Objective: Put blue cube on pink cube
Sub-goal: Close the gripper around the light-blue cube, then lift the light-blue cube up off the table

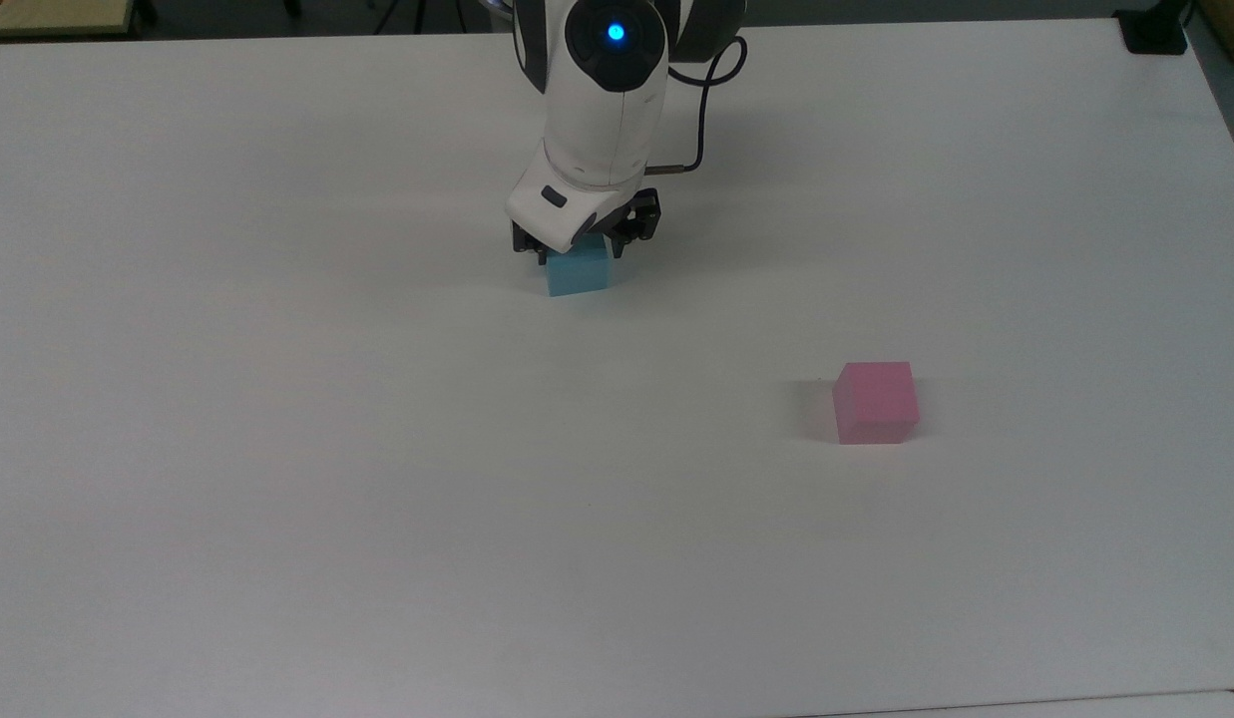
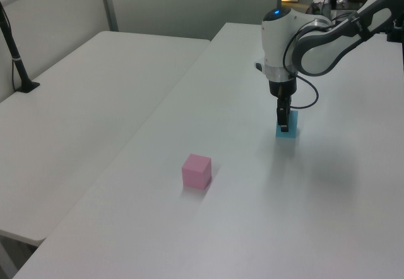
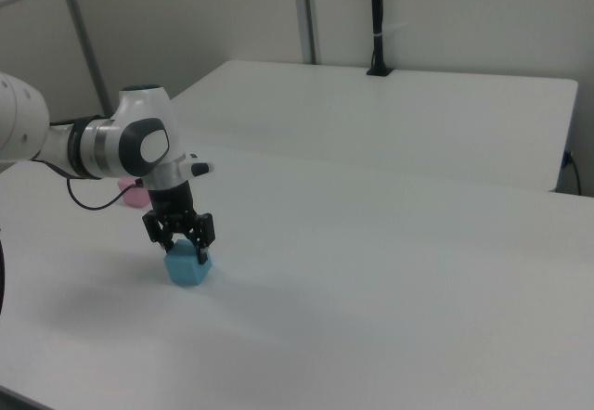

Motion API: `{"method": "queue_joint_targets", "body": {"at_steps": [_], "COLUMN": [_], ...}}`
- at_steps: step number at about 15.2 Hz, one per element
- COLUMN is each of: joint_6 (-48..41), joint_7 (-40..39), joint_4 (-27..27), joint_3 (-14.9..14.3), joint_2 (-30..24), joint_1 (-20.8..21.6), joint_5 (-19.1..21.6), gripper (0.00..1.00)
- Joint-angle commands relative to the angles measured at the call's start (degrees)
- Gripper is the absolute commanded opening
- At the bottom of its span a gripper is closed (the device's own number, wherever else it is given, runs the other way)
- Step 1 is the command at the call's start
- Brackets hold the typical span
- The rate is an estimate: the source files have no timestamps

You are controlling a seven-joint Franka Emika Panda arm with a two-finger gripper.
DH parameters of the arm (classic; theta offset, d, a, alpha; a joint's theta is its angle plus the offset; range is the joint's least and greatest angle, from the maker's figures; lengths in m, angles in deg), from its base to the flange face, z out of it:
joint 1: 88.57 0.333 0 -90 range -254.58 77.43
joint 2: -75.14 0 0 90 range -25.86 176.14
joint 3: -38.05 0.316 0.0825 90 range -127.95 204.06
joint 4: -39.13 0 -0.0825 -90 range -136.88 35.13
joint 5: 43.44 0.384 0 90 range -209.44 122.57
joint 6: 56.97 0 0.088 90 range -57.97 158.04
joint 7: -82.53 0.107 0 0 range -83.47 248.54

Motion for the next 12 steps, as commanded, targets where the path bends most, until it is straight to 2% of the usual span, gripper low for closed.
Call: {"method": "queue_joint_targets", "body": {"at_steps": [1,3,8,11,12], "joint_6": [1.2,1.2,-3.4,-13.5,-18.4], "joint_7": [-0.9,-0.9,-0.8,-0.5,-0.1], "joint_4": [-1.5,-1.5,0.7,7.8,12.2], "joint_3": [-0.3,-0.4,-0.4,-0.4,-0.4], "joint_2": [-0.8,-0.9,-4.7,-7.6,-7.7], "joint_1": [0.4,0.4,0.8,1.4,1.9], "joint_5": [-1.0,-1.0,-0.8,-0.2,0.0], "gripper": [0.37,0.2,0.19,0.19,0.2]}}
